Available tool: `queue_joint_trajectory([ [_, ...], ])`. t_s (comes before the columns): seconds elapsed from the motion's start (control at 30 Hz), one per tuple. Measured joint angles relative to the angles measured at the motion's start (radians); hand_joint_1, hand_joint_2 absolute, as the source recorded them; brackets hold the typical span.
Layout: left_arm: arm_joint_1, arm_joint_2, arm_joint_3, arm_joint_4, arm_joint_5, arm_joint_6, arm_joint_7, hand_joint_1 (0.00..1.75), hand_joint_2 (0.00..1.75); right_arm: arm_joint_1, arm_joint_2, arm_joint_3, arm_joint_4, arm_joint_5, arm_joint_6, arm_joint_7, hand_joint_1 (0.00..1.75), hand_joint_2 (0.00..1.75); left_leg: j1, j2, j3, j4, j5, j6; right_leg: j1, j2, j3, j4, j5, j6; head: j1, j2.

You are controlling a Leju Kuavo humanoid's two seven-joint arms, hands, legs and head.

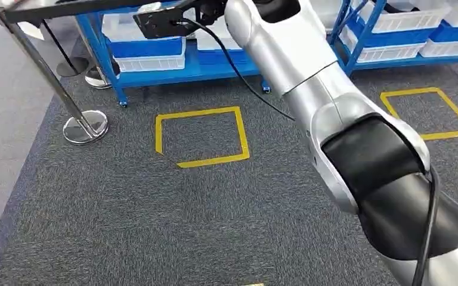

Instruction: Take the parts from the cabinet and place them on the table.

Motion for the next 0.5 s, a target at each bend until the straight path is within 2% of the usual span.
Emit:
queue_joint_trajectory([
  [0.03, 0.002, -0.003, 0.000, 0.000, 0.000, 0.000, 0.008, 0.00, 1.75, 0.002, -0.001, 0.000, 0.009, 0.010, -0.006, 0.002, 1.75, 1.75, 0.014, 0.004, -0.001, -0.026, 0.016, 0.012, 0.003, 0.005, -0.008, -0.003, -0.007, 0.007, 0.002, 0.000],
  [0.07, 0.002, -0.005, 0.000, 0.000, 0.000, 0.003, 0.014, 0.00, 1.75, 0.001, -0.001, 0.000, 0.014, 0.019, -0.011, 0.003, 1.75, 1.75, 0.011, 0.011, -0.016, -0.025, 0.031, 0.020, 0.002, 0.010, -0.017, 0.016, -0.056, 0.009, 0.001, 0.000],
  [0.1, 0.002, -0.007, 0.000, 0.000, 0.000, 0.004, 0.021, 0.00, 1.75, -0.001, -0.001, -0.002, 0.018, 0.024, -0.013, 0.005, 1.75, 1.75, 0.012, 0.014, -0.034, -0.021, 0.045, 0.035, 0.000, 0.012, -0.035, 0.068, -0.127, 0.009, 0.001, 0.000],
  [0.13, 0.004, -0.009, 0.000, 0.000, 0.000, 0.006, 0.022, 0.00, 1.75, -0.001, 0.000, -0.004, 0.021, 0.031, -0.014, 0.005, 1.75, 1.75, 0.011, 0.015, -0.056, -0.015, 0.059, 0.036, -0.001, 0.013, -0.051, 0.150, -0.197, 0.011, 0.000, 0.000],
  [0.17, 0.004, -0.011, 0.000, 0.000, 0.000, 0.006, 0.023, 0.00, 1.75, -0.001, 0.000, -0.007, 0.024, 0.035, -0.014, 0.004, 1.75, 1.75, 0.011, 0.016, -0.079, -0.008, 0.072, 0.037, -0.002, 0.013, -0.064, 0.233, -0.241, 0.015, 0.001, 0.000],
  [0.2, 0.004, -0.012, 0.000, 0.000, 0.000, 0.006, 0.024, 0.00, 1.75, -0.001, 0.000, -0.011, 0.026, 0.039, -0.014, 0.005, 1.75, 1.75, 0.011, 0.015, -0.102, -0.001, 0.083, 0.037, -0.002, 0.013, -0.071, 0.299, -0.251, 0.018, 0.001, 0.000],
  [0.23, 0.004, -0.013, 0.000, 0.000, -0.001, 0.007, 0.024, 0.00, 1.75, -0.001, 0.000, -0.016, 0.030, 0.046, -0.013, 0.008, 1.75, 1.75, 0.011, 0.014, -0.126, 0.006, 0.089, 0.036, -0.003, 0.013, -0.064, 0.334, -0.224, 0.020, 0.001, 0.000],
  [0.27, 0.004, -0.017, 0.000, 0.000, -0.001, 0.011, 0.023, 0.00, 1.75, -0.001, 0.000, -0.019, 0.034, 0.053, -0.012, 0.011, 1.75, 1.75, 0.011, 0.014, -0.152, 0.016, 0.101, 0.034, -0.004, 0.013, -0.042, 0.332, -0.159, 0.021, 0.001, 0.000],
  [0.3, 0.004, -0.020, 0.000, 0.000, 0.001, 0.011, 0.023, 0.00, 1.75, -0.001, 0.000, -0.023, 0.035, 0.058, -0.012, 0.012, 1.75, 1.75, 0.012, 0.014, -0.173, 0.025, 0.110, 0.031, -0.004, 0.013, -0.013, 0.309, -0.115, 0.021, 0.001, 0.000],
  [0.33, 0.004, -0.022, 0.000, 0.000, 0.008, 0.010, 0.024, 0.00, 1.75, -0.001, 0.000, -0.028, 0.036, 0.066, -0.012, 0.011, 1.75, 1.75, 0.012, 0.014, -0.192, 0.035, 0.119, 0.027, -0.004, 0.013, 0.034, 0.259, -0.104, 0.017, 0.001, 0.000],
  [0.37, 0.004, -0.025, 0.001, 0.000, 0.013, 0.008, 0.027, 0.00, 1.75, -0.002, 0.001, -0.036, 0.036, 0.074, -0.013, 0.010, 1.75, 1.75, 0.011, 0.013, -0.204, 0.045, 0.126, 0.022, -0.003, 0.013, 0.099, 0.187, -0.143, 0.011, 0.001, 0.000],
  [0.4, 0.004, -0.030, 0.001, 0.000, 0.021, 0.006, 0.027, 0.00, 1.75, -0.003, 0.008, -0.047, 0.036, 0.082, -0.013, 0.005, 1.75, 1.75, 0.005, 0.011, -0.218, 0.059, 0.128, 0.018, 0.003, 0.013, 0.187, 0.058, -0.211, 0.006, 0.000, 0.000],
  [0.43, 0.004, -0.032, 0.002, 0.000, 0.023, 0.002, 0.027, 0.00, 1.75, -0.006, 0.009, -0.056, 0.037, 0.087, -0.013, -0.002, 1.75, 1.75, 0.005, 0.012, -0.223, 0.062, 0.138, 0.009, 0.002, 0.011, 0.201, 0.024, -0.243, 0.004, 0.000, 0.000],
  [0.47, 0.004, -0.032, 0.004, 0.000, 0.024, 0.001, 0.027, 0.00, 1.75, -0.010, 0.008, -0.064, 0.040, 0.088, -0.011, -0.003, 1.75, 1.75, 0.006, 0.012, -0.224, 0.055, 0.150, 0.003, 0.007, 0.014, 0.192, 0.025, -0.232, 0.000, 0.001, 0.000],
  [0.5, 0.004, -0.032, 0.006, 0.000, 0.028, 0.001, 0.029, 0.00, 1.75, -0.011, 0.008, -0.069, 0.043, 0.090, -0.012, -0.003, 1.75, 1.75, 0.008, 0.013, -0.224, 0.049, 0.161, -0.005, 0.009, 0.014, 0.187, 0.025, -0.224, -0.007, 0.000, 0.000],
])
